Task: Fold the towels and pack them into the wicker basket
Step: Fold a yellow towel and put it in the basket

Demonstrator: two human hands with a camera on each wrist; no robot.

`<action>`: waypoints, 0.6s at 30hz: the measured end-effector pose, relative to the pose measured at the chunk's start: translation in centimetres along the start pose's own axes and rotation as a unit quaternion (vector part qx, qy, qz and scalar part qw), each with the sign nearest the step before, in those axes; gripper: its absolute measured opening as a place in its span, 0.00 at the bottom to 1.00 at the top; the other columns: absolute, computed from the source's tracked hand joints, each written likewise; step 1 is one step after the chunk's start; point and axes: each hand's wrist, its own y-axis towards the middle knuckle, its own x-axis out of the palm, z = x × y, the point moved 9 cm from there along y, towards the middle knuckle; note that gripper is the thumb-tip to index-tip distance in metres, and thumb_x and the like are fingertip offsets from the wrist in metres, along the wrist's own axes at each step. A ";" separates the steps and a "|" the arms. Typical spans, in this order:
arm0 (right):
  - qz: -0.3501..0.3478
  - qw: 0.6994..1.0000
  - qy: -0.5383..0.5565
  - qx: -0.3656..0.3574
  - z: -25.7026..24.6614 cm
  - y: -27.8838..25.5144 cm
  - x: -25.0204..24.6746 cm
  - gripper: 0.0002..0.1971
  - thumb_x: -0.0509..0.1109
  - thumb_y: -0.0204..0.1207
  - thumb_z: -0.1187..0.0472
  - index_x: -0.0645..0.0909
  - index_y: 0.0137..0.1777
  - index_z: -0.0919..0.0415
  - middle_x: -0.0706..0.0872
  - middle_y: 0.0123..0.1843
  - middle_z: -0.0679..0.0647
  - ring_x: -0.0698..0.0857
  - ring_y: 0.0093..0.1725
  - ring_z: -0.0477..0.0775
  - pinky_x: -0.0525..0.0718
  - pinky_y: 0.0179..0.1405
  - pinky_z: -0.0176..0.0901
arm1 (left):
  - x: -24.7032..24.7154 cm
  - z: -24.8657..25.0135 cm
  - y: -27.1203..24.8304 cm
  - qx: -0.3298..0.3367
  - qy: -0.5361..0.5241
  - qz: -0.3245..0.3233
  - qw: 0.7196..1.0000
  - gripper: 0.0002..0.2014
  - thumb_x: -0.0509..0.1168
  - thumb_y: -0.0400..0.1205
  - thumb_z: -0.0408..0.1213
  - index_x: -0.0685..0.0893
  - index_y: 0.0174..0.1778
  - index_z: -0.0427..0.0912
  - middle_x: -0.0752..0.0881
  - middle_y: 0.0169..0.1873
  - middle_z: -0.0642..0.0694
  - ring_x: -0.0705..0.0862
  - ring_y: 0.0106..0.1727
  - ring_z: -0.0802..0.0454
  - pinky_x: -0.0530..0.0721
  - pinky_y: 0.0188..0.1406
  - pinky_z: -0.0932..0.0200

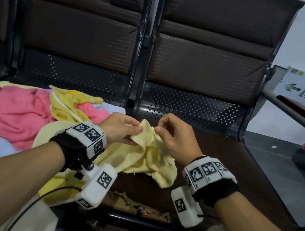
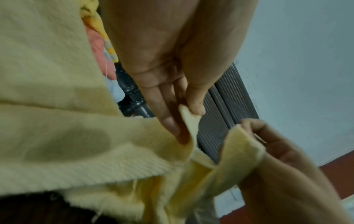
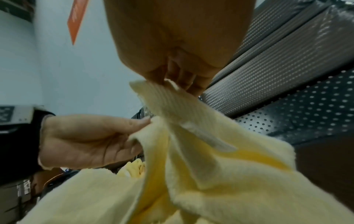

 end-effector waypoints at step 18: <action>0.034 0.987 0.092 0.125 4.2 0.1 1.0 0.06 0.75 0.73 0.56 0.83 0.37 0.55 0.88 0.37 0.50 0.85 0.39 0.47 0.84 0.43 0.42 | 3.2 0.2 -0.2 0.023 0.026 -0.053 0.998 0.09 0.72 0.73 0.24 0.88 0.47 0.36 0.92 0.40 0.40 0.90 0.39 0.53 0.87 0.36 0.63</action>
